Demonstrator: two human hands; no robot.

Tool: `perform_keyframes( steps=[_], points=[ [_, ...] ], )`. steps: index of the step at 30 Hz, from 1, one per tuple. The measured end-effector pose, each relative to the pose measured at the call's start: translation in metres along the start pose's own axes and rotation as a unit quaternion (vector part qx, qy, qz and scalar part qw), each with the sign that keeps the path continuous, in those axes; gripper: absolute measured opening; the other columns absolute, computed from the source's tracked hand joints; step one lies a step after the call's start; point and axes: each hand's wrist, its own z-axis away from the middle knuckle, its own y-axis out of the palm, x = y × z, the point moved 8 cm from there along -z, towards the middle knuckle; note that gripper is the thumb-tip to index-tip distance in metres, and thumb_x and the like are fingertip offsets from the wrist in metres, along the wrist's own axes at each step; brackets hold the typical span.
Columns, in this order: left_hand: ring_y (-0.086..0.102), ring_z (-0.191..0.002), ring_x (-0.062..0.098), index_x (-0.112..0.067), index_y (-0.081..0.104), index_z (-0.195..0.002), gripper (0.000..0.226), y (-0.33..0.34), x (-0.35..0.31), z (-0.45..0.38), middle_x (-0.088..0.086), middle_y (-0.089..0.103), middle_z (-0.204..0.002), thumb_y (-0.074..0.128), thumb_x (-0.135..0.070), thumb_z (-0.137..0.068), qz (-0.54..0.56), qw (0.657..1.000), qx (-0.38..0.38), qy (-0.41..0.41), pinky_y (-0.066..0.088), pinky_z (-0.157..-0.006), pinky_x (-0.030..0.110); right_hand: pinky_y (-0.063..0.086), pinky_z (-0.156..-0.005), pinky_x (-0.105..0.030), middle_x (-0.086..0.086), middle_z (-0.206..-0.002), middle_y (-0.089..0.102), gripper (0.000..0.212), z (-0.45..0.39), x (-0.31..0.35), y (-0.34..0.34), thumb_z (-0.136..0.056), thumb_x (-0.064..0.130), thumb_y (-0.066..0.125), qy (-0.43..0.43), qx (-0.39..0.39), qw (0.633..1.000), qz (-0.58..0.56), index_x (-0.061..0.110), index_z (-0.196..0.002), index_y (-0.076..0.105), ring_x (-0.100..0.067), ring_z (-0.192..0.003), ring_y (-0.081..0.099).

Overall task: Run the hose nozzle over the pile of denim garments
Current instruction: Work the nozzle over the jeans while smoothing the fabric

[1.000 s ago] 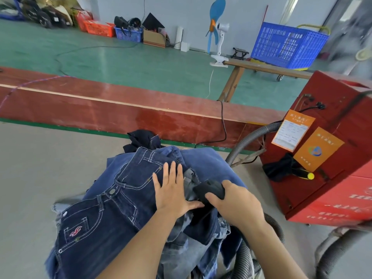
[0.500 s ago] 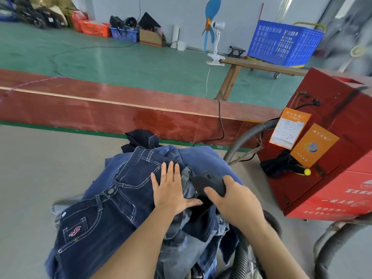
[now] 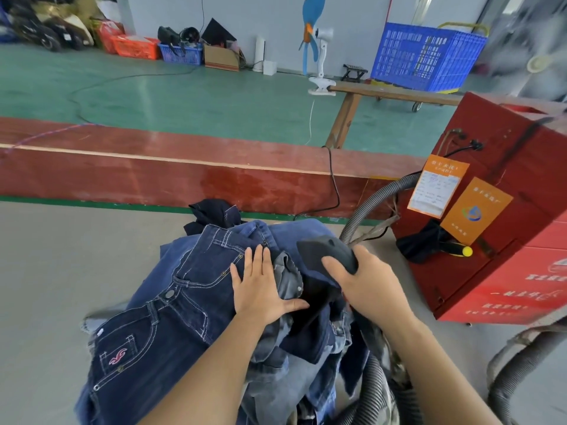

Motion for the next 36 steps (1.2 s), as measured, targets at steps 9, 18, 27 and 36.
perform_keyframes(
  steps=[9, 18, 27, 36],
  points=[
    [-0.022, -0.147, 0.023, -0.006, -0.014, -0.152, 0.143, -0.003, 0.001, 0.003, 0.006, -0.019, -0.161, 0.053, -0.089, -0.057, 0.014, 1.000, -0.014, -0.015, -0.008, -0.118, 0.048, 0.029, -0.045, -0.028, 0.009, -0.064, 0.044, 0.038, 0.018, -0.002, 0.046, -0.093, 0.058, 0.044, -0.053, 0.052, 0.977, 0.201, 0.020, -0.091, 0.036, -0.014, -0.056, 0.045],
    [-0.024, -0.146, 0.022, -0.008, -0.013, -0.152, 0.150, -0.003, 0.003, 0.002, 0.005, -0.019, -0.160, 0.053, -0.094, -0.048, 0.041, 0.999, -0.016, -0.011, -0.011, -0.117, 0.047, 0.041, -0.050, -0.030, 0.003, -0.068, 0.057, 0.040, -0.003, -0.001, 0.020, -0.089, 0.057, 0.052, -0.009, 0.001, 0.998, 0.056, 0.018, -0.096, 0.046, -0.015, -0.059, 0.056],
    [-0.024, -0.145, 0.028, -0.007, -0.013, -0.152, 0.144, -0.003, 0.001, 0.002, 0.008, -0.019, -0.160, 0.060, -0.086, -0.056, 0.014, 0.999, -0.017, -0.027, -0.008, -0.117, 0.049, 0.027, -0.044, -0.028, 0.008, -0.065, 0.042, 0.035, 0.022, -0.005, 0.044, -0.092, 0.052, 0.048, -0.045, 0.068, 0.968, 0.235, 0.021, -0.092, 0.033, -0.016, -0.060, 0.046],
    [-0.024, -0.146, 0.028, -0.008, -0.013, -0.152, 0.149, -0.001, 0.002, -0.001, 0.008, -0.019, -0.160, 0.051, -0.095, -0.049, 0.009, 1.000, -0.010, -0.026, -0.008, -0.117, 0.049, 0.031, -0.046, -0.027, 0.008, -0.065, 0.049, 0.039, 0.009, -0.015, 0.028, -0.089, 0.057, 0.051, -0.013, 0.019, 0.989, 0.144, 0.021, -0.087, 0.039, -0.009, -0.055, 0.044]
  ],
)
